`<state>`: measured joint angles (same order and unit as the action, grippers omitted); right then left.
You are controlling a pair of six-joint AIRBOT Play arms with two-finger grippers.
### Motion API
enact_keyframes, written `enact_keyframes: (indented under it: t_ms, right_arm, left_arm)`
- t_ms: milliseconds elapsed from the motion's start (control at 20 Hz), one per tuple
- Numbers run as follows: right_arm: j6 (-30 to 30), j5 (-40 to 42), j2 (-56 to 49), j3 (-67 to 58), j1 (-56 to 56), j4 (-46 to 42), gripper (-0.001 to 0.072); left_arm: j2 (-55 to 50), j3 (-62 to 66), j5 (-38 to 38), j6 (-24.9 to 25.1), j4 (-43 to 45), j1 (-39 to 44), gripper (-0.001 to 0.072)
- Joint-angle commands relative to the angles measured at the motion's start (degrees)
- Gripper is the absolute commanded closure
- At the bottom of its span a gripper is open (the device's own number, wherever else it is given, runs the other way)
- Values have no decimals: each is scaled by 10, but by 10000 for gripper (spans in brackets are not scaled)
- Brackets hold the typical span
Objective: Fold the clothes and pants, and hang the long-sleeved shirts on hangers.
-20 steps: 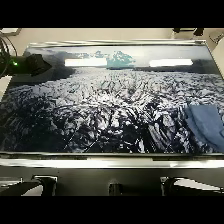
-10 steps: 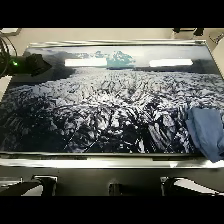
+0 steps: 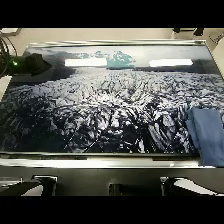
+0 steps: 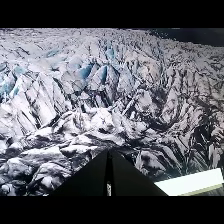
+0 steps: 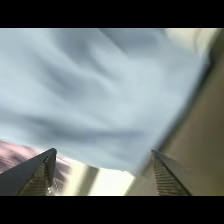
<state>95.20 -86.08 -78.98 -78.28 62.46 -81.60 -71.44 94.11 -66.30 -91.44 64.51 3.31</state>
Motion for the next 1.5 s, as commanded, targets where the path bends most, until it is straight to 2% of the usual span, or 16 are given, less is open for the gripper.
enact_keyframes:
  t_ms: [0, 100, 200, 300, 350, 400, 450, 500, 550, 700, 750, 1450]
  right_arm:
    - [-22, 62, 4, -154, -66, 43, 28]
    - [-33, 99, 5, -191, -153, 40, 28]
    - [-26, 106, 5, -187, -254, 28, 28]
    - [-1, 90, 1, -170, -366, -14, 28]
    - [16, 73, -5, -159, -417, -33, 26]
    - [30, 45, -14, -148, -462, -37, 20]
    - [41, 22, -26, -137, -497, -29, 13]
    - [47, 0, -39, -127, -522, -16, 13]
    - [47, -18, -50, -117, -542, 1, 11]
    - [44, -28, -69, -108, -589, -13, 6]
    - [44, -23, -69, -108, -599, -22, 6]
    - [45, -23, -69, -108, -603, -20, 8]
  left_arm:
    - [-3, 0, 1, 10, 1, 0, 689]
    - [-13, 0, 0, 42, 24, 0, 690]
    - [-31, 0, -15, 30, 95, 6, 690]
    - [-62, 0, -63, -3, 208, 29, 686]
    - [-82, -6, -89, -8, 248, 43, 584]
    - [-99, -18, -113, -20, 260, 54, 248]
    - [-115, -37, -144, -57, 261, 62, 1]
    - [-124, -59, -166, -69, 260, 66, -4]
    - [-119, -93, -155, -79, 260, 73, -4]
    - [-66, -181, -47, -86, 266, 92, -3]
    - [-61, -189, -41, -87, 266, 94, -3]
    - [-61, -189, -43, -87, 266, 95, -4]
